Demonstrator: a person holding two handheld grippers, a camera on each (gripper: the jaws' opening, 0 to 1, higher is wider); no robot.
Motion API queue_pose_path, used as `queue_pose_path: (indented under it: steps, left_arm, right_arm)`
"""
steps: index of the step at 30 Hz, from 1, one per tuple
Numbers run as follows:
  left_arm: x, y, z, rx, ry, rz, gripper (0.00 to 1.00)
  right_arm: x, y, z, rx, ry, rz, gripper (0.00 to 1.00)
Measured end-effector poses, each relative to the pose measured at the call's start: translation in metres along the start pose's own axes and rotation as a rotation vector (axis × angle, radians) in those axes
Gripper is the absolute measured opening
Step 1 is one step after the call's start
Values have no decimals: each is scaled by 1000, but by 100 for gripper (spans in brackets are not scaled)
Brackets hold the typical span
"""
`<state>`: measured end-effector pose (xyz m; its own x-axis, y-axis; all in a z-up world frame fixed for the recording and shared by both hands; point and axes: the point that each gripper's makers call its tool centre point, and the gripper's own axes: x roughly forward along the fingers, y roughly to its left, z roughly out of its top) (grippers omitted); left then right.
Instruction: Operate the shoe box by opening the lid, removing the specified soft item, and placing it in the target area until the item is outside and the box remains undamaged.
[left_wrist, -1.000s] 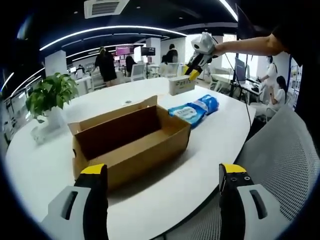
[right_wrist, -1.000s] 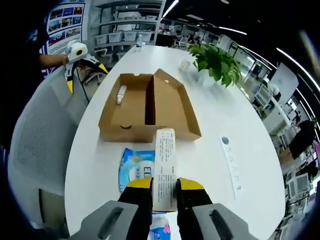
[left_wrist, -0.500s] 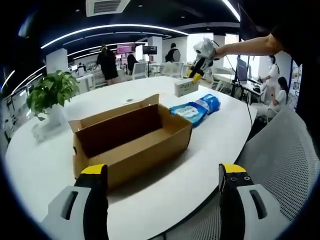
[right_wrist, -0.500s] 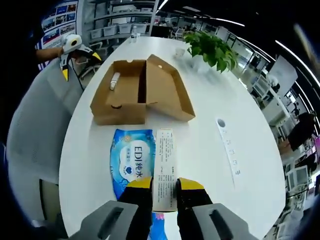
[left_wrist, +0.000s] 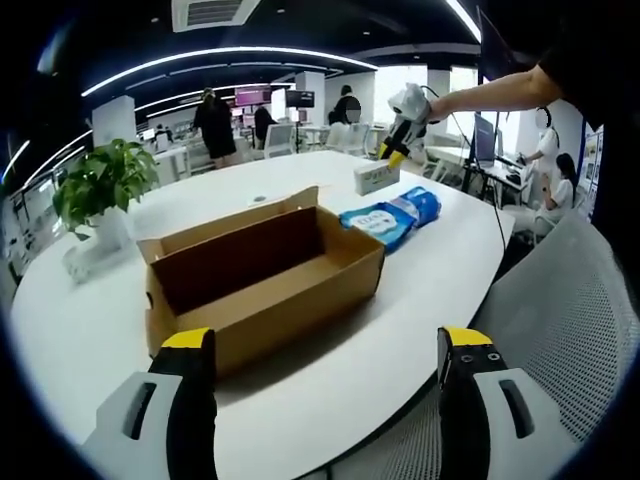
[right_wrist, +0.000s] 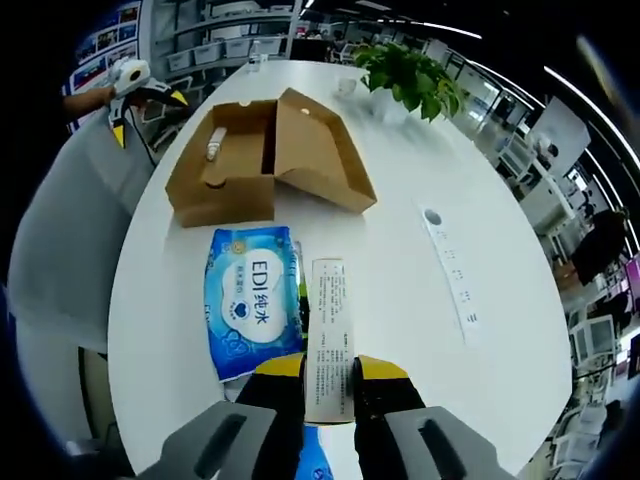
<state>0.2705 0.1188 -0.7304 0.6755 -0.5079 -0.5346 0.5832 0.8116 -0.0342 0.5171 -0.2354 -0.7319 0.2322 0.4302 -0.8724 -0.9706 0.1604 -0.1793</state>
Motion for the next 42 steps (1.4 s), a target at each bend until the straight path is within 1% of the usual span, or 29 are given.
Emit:
queue_pose_path:
  steps: [6,13,16,23,31,34,37,42]
  left_arm:
    - [1,-2,-2,2,14,-7,95]
    - [2,-2,-4,-2,23,-10,95]
    - [2,-3,-4,-3,22,-19,95]
    - [3,-3,-6,-5,30,-16,95]
    - [4,-4,-7,-5,40,-19,95]
    - [3,-2,-7,-5,42,-13,95]
    - [3,-2,-8,-6,45,-10,94]
    - [3,-1,-8,-7,48,-6,94]
  right_arm:
    - [7,-4,-11,13,24,-1,13]
    - [16,-7,-32,30,69,-11,13]
    - [18,-5,-40,30,89,-7,13]
    - [21,-6,-60,37,128,-3,13]
    - [22,-4,-71,40,164,11,13]
    - [23,-4,-79,27,191,14,13]
    - [24,-6,-85,30,199,17,13]
    - [25,-8,-94,-10,235,26,13]
